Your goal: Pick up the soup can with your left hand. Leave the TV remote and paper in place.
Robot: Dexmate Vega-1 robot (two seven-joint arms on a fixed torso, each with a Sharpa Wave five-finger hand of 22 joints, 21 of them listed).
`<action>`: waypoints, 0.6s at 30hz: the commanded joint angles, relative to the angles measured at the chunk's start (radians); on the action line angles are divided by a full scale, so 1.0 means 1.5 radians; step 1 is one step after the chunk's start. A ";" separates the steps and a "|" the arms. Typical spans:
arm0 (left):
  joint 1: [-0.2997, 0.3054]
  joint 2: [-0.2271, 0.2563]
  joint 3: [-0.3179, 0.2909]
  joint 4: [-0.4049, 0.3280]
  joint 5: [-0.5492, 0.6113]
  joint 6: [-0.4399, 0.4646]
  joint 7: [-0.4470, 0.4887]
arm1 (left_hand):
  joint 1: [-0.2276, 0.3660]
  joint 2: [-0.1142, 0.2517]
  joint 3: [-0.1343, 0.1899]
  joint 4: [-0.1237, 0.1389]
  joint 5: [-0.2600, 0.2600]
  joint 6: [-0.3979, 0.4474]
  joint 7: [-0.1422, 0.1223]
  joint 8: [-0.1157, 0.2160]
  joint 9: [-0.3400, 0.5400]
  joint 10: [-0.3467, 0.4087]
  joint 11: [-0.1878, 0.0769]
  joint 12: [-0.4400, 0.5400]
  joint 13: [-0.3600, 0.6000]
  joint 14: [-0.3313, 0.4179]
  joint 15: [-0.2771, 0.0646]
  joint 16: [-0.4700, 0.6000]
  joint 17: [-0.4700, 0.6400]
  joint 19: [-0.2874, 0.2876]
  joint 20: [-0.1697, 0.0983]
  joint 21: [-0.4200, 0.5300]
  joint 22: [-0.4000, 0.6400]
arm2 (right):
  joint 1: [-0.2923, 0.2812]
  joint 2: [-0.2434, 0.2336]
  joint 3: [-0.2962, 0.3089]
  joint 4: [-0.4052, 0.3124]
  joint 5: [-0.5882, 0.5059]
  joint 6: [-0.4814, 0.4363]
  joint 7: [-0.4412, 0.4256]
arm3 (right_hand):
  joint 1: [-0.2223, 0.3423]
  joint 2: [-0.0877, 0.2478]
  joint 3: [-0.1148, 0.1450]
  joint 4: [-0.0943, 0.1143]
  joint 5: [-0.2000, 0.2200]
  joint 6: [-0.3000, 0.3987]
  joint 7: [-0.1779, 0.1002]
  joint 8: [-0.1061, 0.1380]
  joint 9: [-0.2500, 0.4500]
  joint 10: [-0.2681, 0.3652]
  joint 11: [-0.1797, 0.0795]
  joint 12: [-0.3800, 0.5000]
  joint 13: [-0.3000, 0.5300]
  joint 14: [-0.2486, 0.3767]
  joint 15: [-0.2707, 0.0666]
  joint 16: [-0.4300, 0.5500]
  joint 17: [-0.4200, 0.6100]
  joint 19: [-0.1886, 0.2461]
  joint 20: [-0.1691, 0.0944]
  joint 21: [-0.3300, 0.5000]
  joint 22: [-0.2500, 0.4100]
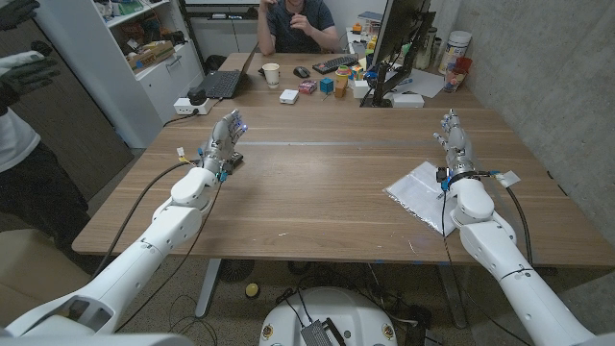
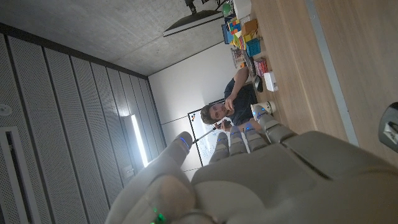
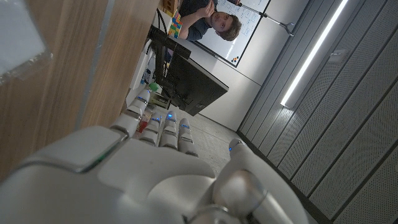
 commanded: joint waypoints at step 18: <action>0.015 0.143 -0.034 -0.177 0.176 0.022 0.036 | 0.050 0.038 0.036 -0.036 -0.002 0.030 -0.017 0.007 0.003 0.007 -0.010 0.001 0.002 0.030 0.006 0.004 0.001 0.053 0.046 0.016 0.003 | -0.017 0.055 0.041 -0.005 -0.040 0.007 0.031 | 0.003 0.003 0.002 0.000 0.002 0.005 0.001 0.003 0.001 0.005 0.000 0.002 0.002 -0.001 0.003 0.004 0.002 0.007 -0.002 0.004 0.001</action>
